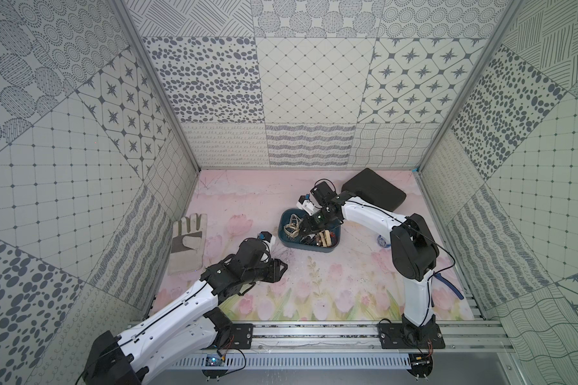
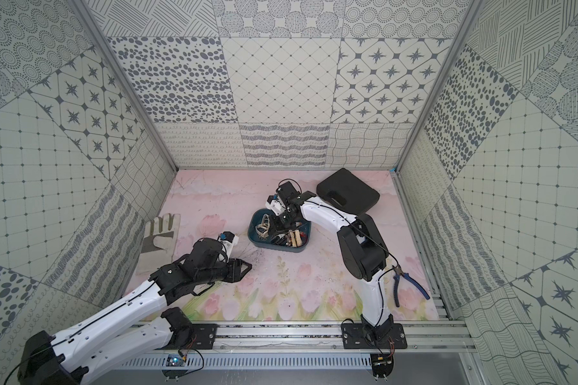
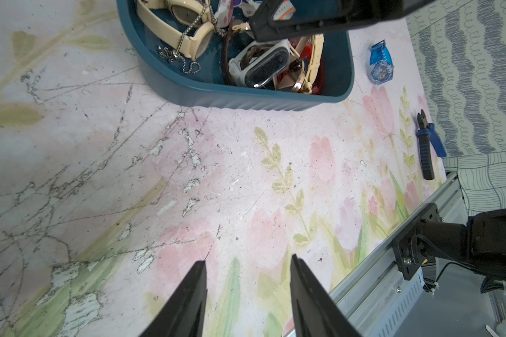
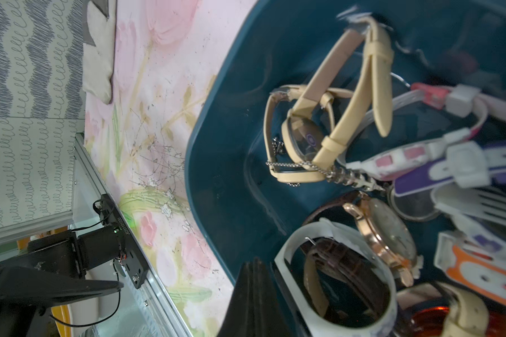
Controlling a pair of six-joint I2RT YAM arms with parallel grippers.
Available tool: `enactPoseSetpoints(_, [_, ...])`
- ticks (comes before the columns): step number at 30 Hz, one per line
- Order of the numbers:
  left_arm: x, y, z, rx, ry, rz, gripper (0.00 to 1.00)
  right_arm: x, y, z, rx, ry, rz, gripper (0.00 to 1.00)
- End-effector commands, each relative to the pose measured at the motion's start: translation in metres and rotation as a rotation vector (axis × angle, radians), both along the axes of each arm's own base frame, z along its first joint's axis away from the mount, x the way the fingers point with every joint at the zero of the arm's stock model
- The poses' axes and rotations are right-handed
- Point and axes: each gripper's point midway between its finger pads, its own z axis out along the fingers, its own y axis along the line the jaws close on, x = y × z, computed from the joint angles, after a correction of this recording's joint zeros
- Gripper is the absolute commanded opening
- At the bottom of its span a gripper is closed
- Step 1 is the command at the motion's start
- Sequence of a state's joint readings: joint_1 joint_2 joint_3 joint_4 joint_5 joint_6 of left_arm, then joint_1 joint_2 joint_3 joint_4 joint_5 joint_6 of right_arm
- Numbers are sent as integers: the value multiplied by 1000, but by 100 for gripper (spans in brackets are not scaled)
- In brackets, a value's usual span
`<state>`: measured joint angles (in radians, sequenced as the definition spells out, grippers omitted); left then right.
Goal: Put the watch into the storage box
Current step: Adjust the watch in the storage box.
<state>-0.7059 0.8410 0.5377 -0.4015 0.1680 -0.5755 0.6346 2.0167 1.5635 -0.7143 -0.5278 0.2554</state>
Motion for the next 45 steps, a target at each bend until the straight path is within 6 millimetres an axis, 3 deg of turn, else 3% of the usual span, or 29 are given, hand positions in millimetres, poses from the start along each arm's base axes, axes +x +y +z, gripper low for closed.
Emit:
enactPoseSetpoints(1, [7, -2, 4, -12, -32, 13, 51, 2, -13, -14, -26, -1, -28, 1])
enactPoseSetpoints(9, [8, -3, 5, -10, -32, 13, 51, -7, -31, -18, -21, -4, -48, 1])
enactPoseSetpoints(17, [10, -3, 7, -8, -42, 18, 51, -8, -25, 34, 124, -103, -61, 10])
enactPoseSetpoints(19, [10, -3, 8, -6, -42, 16, 51, -8, -30, 38, 112, -119, -69, 11])
enactPoseSetpoints(23, [10, -2, 10, -3, -44, 16, 51, 1, -57, 38, 50, -131, -157, 12])
enactPoseSetpoints(27, [9, -2, 11, -7, -45, 14, 51, 12, -101, 30, -151, -185, -276, 12])
enactPoseSetpoints(31, [10, -2, 9, -5, -45, 18, 51, 12, -121, 24, -257, -205, -308, 12])
enactPoseSetpoints(45, [7, -1, 7, -5, -38, 17, 51, 34, -116, 1, -290, -186, -291, 12])
